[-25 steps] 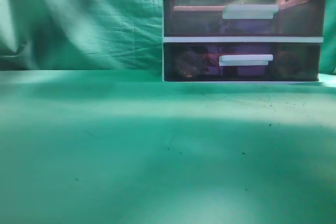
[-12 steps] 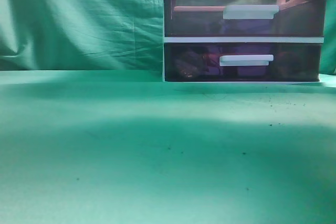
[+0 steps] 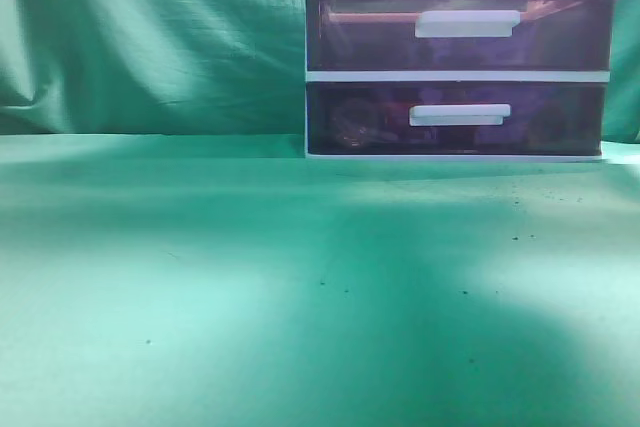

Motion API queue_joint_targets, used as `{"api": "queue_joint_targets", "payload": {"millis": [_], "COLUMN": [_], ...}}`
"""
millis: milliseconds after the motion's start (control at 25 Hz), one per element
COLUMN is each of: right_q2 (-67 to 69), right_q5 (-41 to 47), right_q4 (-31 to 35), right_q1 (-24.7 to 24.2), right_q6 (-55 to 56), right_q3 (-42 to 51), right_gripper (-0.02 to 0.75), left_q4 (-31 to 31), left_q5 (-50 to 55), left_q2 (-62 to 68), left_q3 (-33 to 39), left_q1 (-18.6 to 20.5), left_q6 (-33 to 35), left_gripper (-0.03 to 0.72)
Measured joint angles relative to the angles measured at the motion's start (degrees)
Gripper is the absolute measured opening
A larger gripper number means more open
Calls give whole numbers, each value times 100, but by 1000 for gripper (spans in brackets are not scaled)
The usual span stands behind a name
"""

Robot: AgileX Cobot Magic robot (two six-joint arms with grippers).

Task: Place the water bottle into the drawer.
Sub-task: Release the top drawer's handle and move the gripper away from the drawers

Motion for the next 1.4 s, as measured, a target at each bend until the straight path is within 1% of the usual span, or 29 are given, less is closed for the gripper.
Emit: {"api": "queue_joint_targets", "payload": {"millis": [120,320,520,680,840,960,1000,1120,1280,1360,1400], "right_q2": [658,1477,1950,2080,2104,2104,2081,1920,1649,1549,1479], "right_q5": [102,149,-173,-496,-645,-889,-1025,-1463,-1645,-1645,-1645], "right_q4": [-23,-76,-150,-227,-225,-225,-215,-215,-181,-166,-163], "right_q1": [-13,-192,-419,-589,-629,-664,-674,-687,-666,-666,-666], "right_q6": [128,270,225,225,250,672,967,1584,2089,2306,2387], "right_q3": [-621,-1545,-2207,-2414,-2460,-2462,-2472,-2472,-2540,-2551,-2509], "right_gripper": [79,79,79,79,79,79,137,244,435,500,492], "left_q4": [-21,-142,-177,-177,-177,-166,-153,12,160,188,200], "left_q5": [332,460,538,538,538,538,523,506,475,451,437], "left_q2": [-105,-182,-182,-182,-182,-156,-142,-55,-32,-32,-32], "left_q3": [0,0,0,0,0,0,0,0,0,0,0], "left_q1": [0,0,-4,-4,-4,-4,-4,-4,-4,-4,-4], "left_q6": [-71,-80,-60,-38,-17,-17,-17,-17,-10,-10,-10], "left_gripper": [0,0,0,0,0,0,0,0,0,0,0]}}
